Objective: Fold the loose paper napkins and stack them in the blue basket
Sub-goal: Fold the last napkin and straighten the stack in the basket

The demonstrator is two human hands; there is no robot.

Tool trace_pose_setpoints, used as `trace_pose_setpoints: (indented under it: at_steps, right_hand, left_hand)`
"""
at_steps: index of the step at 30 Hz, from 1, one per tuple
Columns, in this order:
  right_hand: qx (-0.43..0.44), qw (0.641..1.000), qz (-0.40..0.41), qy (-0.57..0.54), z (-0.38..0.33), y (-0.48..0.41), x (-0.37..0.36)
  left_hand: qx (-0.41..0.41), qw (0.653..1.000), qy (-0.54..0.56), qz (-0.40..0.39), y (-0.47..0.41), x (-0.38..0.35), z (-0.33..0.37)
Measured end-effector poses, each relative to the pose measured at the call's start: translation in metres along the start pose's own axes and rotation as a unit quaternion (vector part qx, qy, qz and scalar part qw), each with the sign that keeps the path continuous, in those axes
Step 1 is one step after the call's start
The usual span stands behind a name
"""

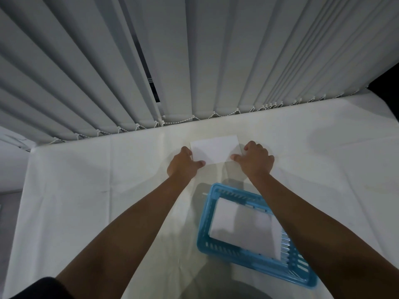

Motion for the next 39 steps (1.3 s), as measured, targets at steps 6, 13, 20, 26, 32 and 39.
trace_pose_setpoints:
  at_steps: [6, 13, 20, 26, 32, 39]
  right_hand:
    - [-0.115, 0.986, -0.071, -0.095, 0.001, -0.003, 0.0]
    - [-0.168, 0.959, -0.122, -0.192, -0.003, -0.005, -0.002]
    - [-0.174, 0.9, -0.116, -0.383, -0.011, 0.0, 0.004]
    - [-0.254, 0.727, -0.146, -0.621, -0.013, 0.015, 0.019]
    - [-0.278, 0.652, -0.155, -0.688, -0.017, 0.033, 0.041]
    - [-0.258, 0.695, -0.184, -0.645, 0.003, 0.063, 0.072]
  left_hand:
    - [0.0, 1.0, -0.021, 0.015, 0.002, -0.008, 0.004]
    - [-0.02, 1.0, -0.01, 0.009, -0.001, -0.012, 0.001]
    - [-0.015, 1.0, 0.0, 0.008, 0.002, -0.01, -0.003]
    - [0.005, 0.996, 0.087, 0.026, 0.009, -0.007, -0.007]
    - [0.093, 0.906, 0.395, -0.123, 0.028, -0.011, -0.001]
    - [0.04, 0.789, 0.584, -0.187, 0.051, 0.008, 0.02]
Point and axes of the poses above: each hand's wrist, its own y-axis away from the middle knuckle, its own x-axis out of the back of the hand, z = x × y, the point moved 3 cm from there along -y, towards the middle knuckle, and after that the axes turned 14 degrees about -y, right-handed, at the moved point
